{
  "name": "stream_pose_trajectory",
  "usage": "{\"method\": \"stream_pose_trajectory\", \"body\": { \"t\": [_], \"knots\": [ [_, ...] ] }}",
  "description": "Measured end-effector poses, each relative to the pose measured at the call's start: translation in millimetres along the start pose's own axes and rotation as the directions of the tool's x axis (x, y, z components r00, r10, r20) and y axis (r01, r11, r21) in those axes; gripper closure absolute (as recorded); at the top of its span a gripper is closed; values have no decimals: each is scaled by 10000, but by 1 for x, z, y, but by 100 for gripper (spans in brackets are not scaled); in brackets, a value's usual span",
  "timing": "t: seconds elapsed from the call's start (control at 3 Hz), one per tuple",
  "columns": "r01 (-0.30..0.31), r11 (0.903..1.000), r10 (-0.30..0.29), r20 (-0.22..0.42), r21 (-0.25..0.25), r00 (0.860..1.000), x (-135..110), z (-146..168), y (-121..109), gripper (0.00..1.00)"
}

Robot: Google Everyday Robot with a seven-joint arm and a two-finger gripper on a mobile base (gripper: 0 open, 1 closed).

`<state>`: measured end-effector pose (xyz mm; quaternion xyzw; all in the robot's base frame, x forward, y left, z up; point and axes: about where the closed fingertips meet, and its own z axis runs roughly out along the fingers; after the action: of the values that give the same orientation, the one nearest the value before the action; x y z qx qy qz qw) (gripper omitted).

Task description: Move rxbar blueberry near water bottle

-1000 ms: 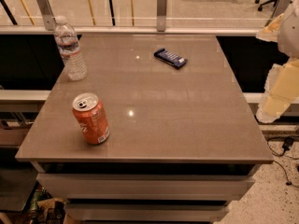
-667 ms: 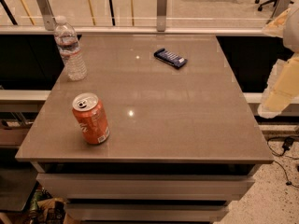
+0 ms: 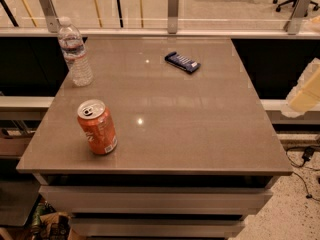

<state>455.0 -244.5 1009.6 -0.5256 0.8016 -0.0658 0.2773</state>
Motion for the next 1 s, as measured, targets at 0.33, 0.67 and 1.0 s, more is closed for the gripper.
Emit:
{"method": "stream_pose_trajectory", "body": {
  "t": [0.33, 0.67, 1.0],
  "knots": [
    [-1163, 9897, 1060, 1184, 834, 9873, 9, 6, -33, 0],
    [-2003, 9714, 1705, 2124, 1277, 9622, 14, 10, -59, 0],
    [-2532, 9584, 2059, 2951, 1317, 9330, 13, 21, -79, 0]
  ]
}}
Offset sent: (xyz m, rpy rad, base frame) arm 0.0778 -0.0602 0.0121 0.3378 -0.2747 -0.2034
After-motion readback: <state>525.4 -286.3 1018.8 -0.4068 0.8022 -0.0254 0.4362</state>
